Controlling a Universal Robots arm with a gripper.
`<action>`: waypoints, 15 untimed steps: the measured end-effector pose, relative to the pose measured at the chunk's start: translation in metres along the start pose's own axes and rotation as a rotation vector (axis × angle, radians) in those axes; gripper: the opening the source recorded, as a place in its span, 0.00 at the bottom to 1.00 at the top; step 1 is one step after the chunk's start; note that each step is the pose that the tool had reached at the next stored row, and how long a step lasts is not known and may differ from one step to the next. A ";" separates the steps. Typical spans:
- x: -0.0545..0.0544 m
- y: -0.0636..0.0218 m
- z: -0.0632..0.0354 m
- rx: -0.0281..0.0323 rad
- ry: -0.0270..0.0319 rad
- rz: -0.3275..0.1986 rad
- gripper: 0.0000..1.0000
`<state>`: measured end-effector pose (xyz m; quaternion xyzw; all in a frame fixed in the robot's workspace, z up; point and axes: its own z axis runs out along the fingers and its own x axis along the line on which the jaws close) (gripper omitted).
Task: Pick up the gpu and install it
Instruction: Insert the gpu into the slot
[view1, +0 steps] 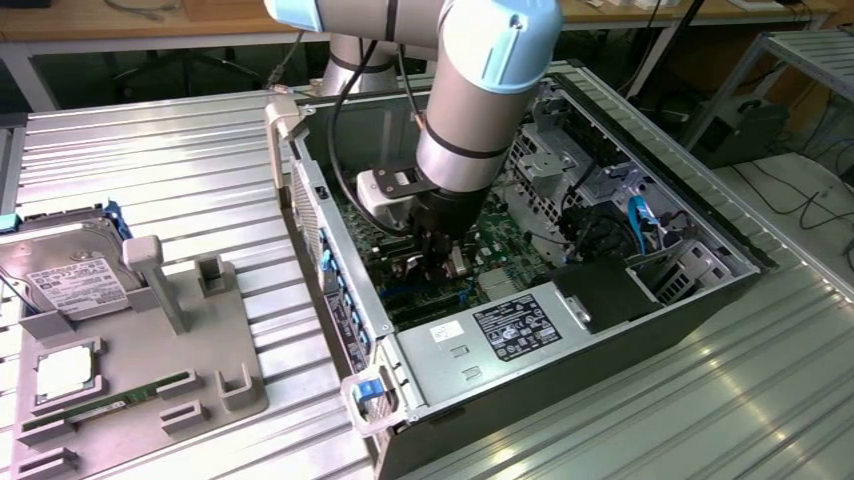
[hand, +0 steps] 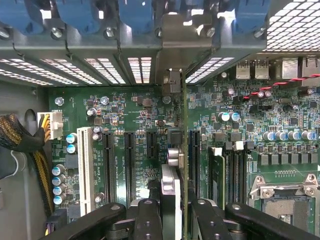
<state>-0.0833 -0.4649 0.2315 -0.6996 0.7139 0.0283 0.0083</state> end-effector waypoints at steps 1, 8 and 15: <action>0.000 0.0000 0.0005 -0.0001 0.0002 0.000 0.28; 0.000 0.0004 0.0054 -0.0001 -0.0002 0.000 0.28; -0.001 0.0004 0.0053 0.0015 -0.0010 0.000 0.28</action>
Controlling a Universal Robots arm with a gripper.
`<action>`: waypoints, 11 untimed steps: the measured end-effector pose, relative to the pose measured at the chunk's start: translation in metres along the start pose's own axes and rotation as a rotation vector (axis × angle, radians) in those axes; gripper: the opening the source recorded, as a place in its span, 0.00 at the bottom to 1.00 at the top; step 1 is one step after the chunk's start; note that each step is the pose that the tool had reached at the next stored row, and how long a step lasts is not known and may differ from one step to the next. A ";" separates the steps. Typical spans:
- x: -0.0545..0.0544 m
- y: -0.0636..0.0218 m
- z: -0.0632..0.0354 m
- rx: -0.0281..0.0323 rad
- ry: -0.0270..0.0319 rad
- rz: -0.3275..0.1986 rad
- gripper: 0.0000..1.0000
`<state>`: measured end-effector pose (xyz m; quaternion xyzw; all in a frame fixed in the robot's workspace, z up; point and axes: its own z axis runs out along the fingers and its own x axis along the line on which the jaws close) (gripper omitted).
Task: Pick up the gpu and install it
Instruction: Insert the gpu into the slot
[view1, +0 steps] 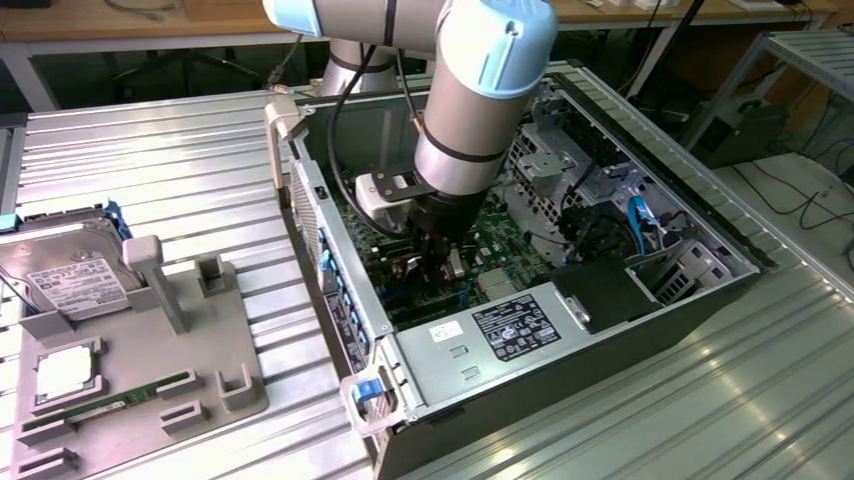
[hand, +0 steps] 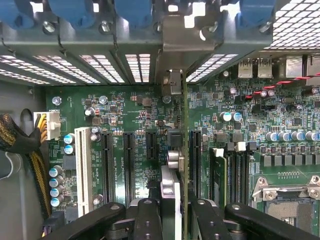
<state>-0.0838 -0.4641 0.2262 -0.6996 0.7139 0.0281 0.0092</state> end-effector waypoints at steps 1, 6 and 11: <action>0.000 0.0000 0.0008 0.0016 -0.0023 0.000 0.29; -0.002 0.0004 -0.0122 0.0064 0.0008 0.000 0.36; -0.004 0.0010 -0.0350 0.0115 0.0007 -0.001 0.36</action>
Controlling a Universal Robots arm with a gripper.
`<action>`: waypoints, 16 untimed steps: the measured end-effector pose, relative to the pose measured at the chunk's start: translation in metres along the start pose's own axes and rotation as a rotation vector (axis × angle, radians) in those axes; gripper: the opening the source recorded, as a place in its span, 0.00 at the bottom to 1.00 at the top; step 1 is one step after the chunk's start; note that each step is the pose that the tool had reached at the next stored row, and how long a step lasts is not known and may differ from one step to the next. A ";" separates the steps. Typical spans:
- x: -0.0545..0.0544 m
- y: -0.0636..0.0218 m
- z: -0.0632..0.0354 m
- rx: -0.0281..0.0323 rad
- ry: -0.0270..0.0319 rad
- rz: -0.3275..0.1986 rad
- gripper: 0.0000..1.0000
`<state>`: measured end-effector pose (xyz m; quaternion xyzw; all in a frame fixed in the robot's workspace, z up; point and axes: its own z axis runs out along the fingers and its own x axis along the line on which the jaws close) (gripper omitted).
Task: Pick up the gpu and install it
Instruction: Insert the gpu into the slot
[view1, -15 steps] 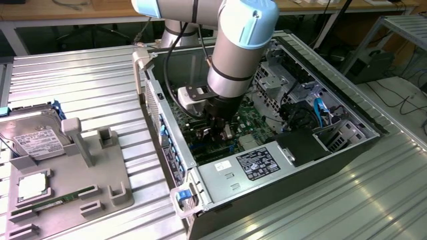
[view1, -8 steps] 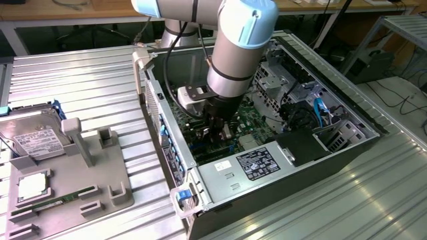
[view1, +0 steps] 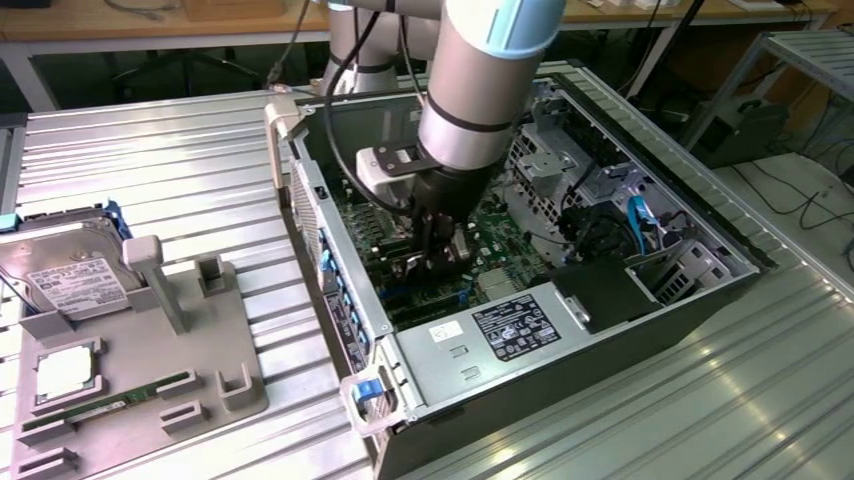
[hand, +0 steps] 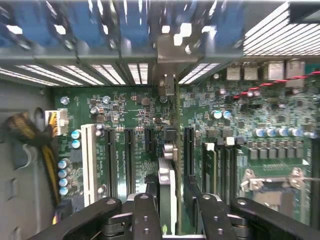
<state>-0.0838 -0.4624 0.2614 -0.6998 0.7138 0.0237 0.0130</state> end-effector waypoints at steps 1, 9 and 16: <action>0.000 0.0001 -0.0042 0.0008 -0.0002 0.000 0.36; -0.002 0.0004 -0.0241 0.0048 -0.0003 0.000 0.34; -0.002 0.0004 -0.0241 0.0047 -0.0003 0.000 0.11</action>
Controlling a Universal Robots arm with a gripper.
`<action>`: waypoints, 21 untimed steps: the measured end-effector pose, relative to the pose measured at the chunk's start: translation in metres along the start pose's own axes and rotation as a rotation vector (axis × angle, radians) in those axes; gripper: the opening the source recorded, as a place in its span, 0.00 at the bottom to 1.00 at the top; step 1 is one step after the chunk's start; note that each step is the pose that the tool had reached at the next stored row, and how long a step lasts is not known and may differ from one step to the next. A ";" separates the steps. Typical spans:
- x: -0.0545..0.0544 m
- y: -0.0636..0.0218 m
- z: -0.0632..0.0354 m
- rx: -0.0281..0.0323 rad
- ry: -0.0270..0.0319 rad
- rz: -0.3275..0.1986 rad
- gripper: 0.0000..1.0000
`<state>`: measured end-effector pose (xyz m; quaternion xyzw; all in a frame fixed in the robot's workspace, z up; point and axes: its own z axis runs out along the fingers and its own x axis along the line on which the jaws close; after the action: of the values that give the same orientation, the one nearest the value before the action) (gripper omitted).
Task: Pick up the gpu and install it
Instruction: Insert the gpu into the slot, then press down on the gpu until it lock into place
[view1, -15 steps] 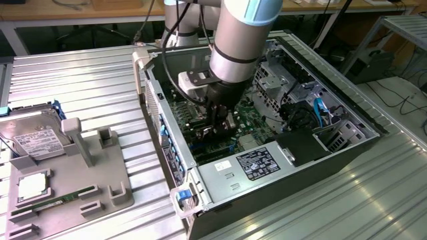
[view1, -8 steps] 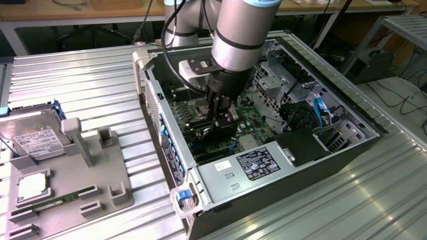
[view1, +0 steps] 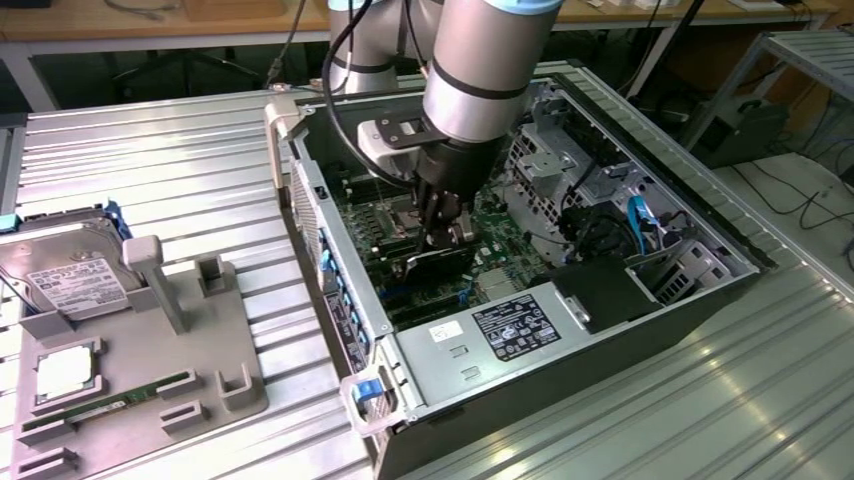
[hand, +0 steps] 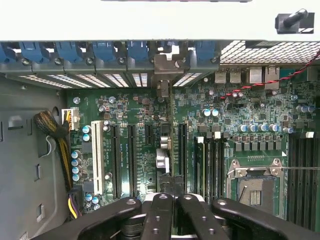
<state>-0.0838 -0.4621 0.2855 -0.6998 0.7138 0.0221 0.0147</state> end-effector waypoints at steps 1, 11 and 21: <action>0.000 0.0000 0.0000 0.0000 0.0000 0.000 0.11; 0.000 0.0000 0.0000 0.0000 0.0000 0.000 0.11; 0.000 0.0085 0.0000 -0.0295 0.0005 0.002 0.11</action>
<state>-0.0924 -0.4621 0.2856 -0.6994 0.7140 0.0325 0.0042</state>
